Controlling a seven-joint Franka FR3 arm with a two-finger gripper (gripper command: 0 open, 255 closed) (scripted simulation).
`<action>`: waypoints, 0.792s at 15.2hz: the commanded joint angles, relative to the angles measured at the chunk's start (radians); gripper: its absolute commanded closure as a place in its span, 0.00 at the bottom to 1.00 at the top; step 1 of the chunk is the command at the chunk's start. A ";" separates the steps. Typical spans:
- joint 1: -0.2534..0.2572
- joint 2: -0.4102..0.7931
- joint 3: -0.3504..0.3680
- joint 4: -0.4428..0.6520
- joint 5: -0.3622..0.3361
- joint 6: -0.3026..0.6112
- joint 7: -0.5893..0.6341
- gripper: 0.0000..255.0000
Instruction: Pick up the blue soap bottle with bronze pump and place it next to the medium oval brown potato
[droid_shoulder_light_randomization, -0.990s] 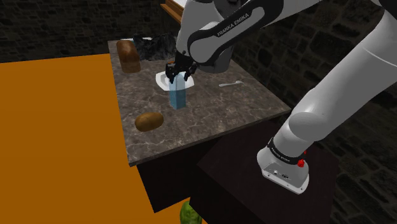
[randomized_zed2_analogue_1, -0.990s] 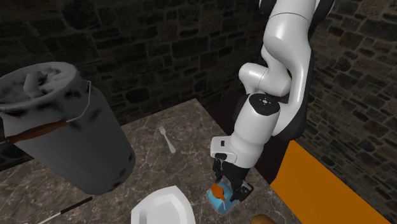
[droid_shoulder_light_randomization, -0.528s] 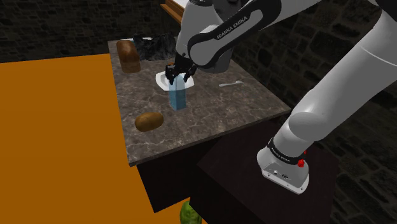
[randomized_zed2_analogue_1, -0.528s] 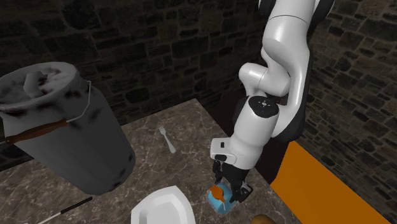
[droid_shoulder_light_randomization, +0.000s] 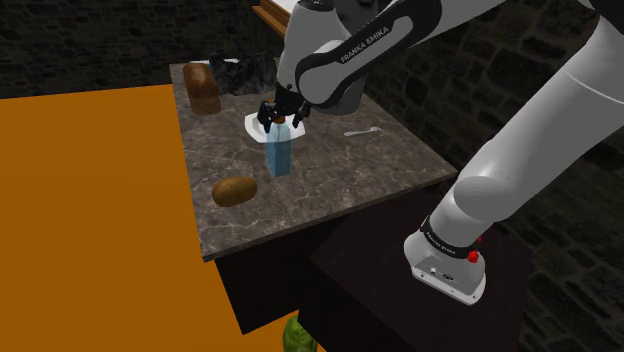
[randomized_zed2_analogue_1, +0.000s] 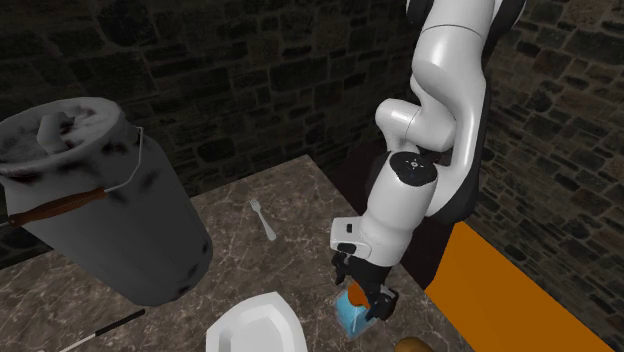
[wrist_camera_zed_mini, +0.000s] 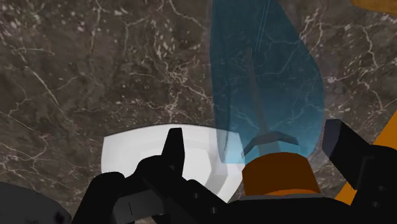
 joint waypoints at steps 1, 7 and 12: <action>0.006 -0.034 -0.002 0.003 0.018 -0.035 -0.011 0.00; 0.020 -0.121 -0.013 0.015 0.055 -0.132 -0.038 0.00; 0.020 -0.121 -0.013 0.015 0.055 -0.132 -0.038 0.00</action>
